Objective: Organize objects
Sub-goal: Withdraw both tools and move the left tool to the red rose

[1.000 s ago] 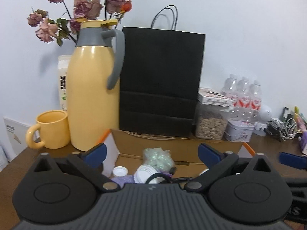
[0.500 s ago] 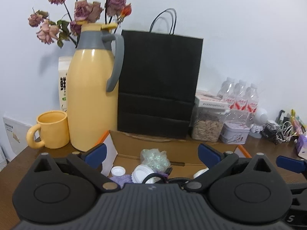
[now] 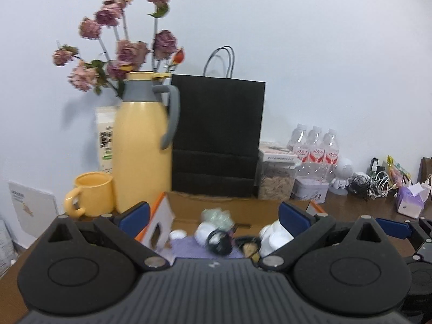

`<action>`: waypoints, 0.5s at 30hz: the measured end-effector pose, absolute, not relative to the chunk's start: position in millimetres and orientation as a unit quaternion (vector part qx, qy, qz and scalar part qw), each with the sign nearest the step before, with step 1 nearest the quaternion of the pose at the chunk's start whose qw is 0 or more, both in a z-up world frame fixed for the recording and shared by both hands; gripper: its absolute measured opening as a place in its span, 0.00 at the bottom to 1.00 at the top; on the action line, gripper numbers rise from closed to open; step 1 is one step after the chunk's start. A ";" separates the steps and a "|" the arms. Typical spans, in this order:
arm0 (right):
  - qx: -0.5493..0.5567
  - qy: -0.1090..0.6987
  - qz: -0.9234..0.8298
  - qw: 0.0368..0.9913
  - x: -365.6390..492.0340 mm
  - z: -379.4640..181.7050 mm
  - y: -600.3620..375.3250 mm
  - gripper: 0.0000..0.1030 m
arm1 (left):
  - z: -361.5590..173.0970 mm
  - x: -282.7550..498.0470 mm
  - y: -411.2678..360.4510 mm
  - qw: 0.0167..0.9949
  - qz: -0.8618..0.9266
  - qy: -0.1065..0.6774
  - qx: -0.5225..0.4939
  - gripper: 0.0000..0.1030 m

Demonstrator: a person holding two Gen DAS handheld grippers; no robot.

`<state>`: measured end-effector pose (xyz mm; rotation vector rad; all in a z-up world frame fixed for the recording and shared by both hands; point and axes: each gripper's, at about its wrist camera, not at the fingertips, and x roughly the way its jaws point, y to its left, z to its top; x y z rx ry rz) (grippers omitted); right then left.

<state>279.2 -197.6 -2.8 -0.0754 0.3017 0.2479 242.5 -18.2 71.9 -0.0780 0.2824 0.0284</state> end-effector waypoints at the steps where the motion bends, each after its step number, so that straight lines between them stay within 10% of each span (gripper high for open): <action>1: -0.037 0.151 0.126 0.980 272.3 -5.1 -197.3 0.97 | 69.8 233.1 -12.8 0.988 0.018 0.146 -0.038 1.00; 15: -0.069 0.198 0.174 0.962 221.2 -54.9 -166.2 0.97 | 20.7 188.4 61.6 0.965 0.085 0.249 -0.021 1.00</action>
